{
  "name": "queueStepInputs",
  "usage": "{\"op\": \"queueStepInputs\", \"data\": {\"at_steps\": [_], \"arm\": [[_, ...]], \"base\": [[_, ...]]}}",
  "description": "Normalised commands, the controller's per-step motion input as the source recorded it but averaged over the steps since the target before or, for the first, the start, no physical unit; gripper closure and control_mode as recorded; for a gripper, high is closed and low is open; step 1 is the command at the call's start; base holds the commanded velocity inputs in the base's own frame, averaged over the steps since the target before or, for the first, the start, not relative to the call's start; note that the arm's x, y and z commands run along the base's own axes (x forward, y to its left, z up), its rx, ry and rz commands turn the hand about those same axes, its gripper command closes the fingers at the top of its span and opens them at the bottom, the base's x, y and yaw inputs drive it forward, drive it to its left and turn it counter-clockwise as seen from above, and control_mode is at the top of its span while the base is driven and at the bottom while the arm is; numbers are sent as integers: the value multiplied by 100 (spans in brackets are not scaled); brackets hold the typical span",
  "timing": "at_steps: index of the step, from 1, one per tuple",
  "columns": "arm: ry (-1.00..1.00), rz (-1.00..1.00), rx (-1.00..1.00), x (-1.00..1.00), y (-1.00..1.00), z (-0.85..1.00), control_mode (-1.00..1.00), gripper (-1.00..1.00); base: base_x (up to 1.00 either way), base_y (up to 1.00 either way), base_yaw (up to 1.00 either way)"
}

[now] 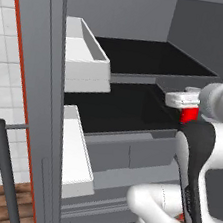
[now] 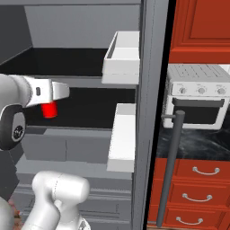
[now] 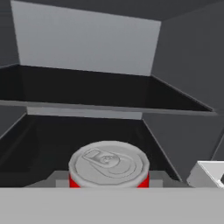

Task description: Open the fridge, grab two sodas, and place both sodas inside the bowl with ice on the dining counter.

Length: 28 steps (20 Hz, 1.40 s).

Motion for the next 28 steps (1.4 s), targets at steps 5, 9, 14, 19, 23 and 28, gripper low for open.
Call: {"op": "queueStepInputs", "data": {"at_steps": [5, 9, 14, 19, 23, 28], "arm": [[0, 9, 0, -99, 0, -41, -100, 100], [1, 8, -9, -46, 7, -37, -100, 100], [-15, -3, -1, -29, 11, 10, -100, 100], [-6, -1, 3, -11, -3, 3, 100, 100], [0, 0, 0, 0, 0, 0, 100, 100], [0, 0, 0, 0, 0, 0, 100, 100]], "base": [[0, 0, 0], [0, 0, 0], [0, 0, 0], [-2, 0, 0], [-66, 1, -12], [-79, 0, -27]]}}
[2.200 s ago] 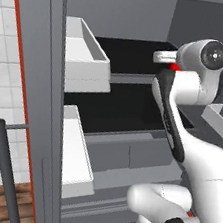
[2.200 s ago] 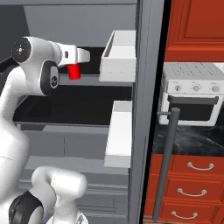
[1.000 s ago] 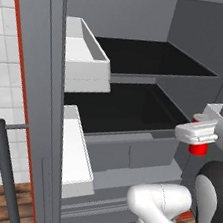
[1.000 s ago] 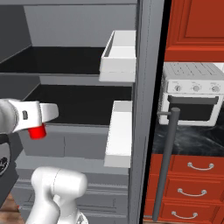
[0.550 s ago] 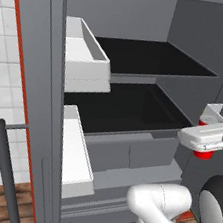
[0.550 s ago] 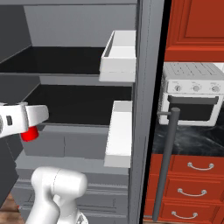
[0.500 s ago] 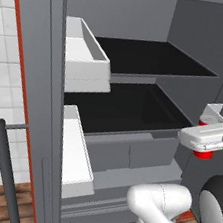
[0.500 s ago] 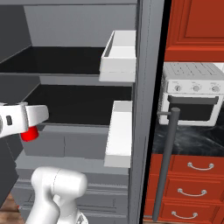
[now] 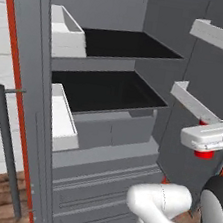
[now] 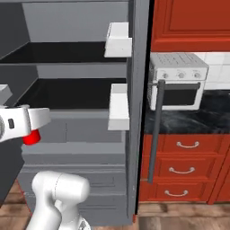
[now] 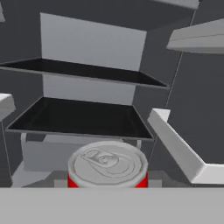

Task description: Open the fridge, grab two sodas, and place both sodas inside the bowl with ice on the dining counter.

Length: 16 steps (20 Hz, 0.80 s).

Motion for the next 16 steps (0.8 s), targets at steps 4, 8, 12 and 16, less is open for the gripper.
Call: {"op": "queueStepInputs", "data": {"at_steps": [4, 8, 12, 16], "arm": [[0, 0, 0, 0, 0, 0, 100, 100], [0, 0, 0, 0, 0, 0, 100, 100], [0, 0, 0, 0, 0, 0, 100, 100], [0, 0, 0, 0, 0, 0, 100, 100]], "base": [[-68, 9, -36], [-59, 17, -44], [-65, 12, -50], [-36, 0, -57]]}}
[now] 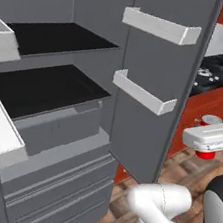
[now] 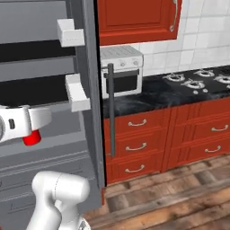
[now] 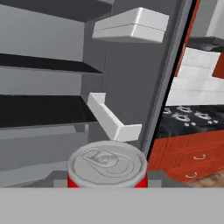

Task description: Open the fridge, grab two sodas, and place both sodas inside the bowl with ice on the dining counter.

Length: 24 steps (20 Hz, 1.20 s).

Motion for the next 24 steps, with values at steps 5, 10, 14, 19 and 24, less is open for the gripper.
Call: {"op": "queueStepInputs", "data": {"at_steps": [5, 10, 14, 19, 24], "arm": [[0, 0, 0, 0, 0, 0, 100, 100], [0, 0, 0, 0, 0, 0, 100, 100], [0, 0, 0, 0, 0, 0, 100, 100], [0, 0, 0, 0, 0, 0, 100, 100], [0, 0, 0, 0, 0, 0, 100, 100]], "base": [[-14, 0, -64], [-8, -7, -63], [-2, -33, -57], [11, -33, -58], [67, -5, -53]]}}
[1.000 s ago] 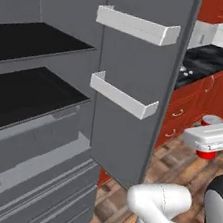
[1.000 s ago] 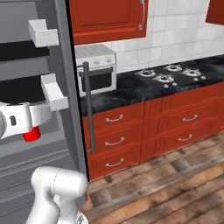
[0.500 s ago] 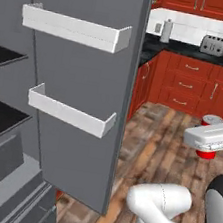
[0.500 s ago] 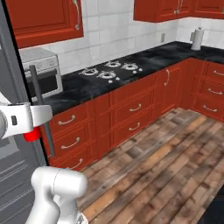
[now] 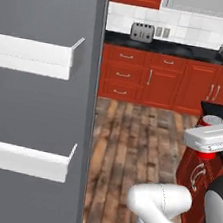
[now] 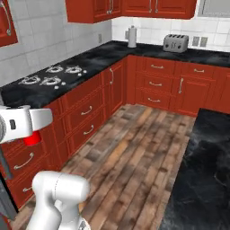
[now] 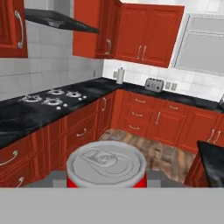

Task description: Open the fridge, grab two sodas, and place both sodas inside the bowl with ice on the dining counter.

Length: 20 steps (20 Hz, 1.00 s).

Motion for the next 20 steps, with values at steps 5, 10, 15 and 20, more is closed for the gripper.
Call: {"op": "queueStepInputs", "data": {"at_steps": [5, 10, 15, 20], "arm": [[0, 0, 0, 0, 0, 0, 100, 100], [0, 0, 0, 0, 0, 0, 100, 100], [0, 0, 0, 0, 0, 0, 100, 100], [0, 0, 0, 0, 0, 0, 100, 100]], "base": [[96, -22, -22], [100, -32, -1], [100, -20, -4], [85, 21, -29]]}}
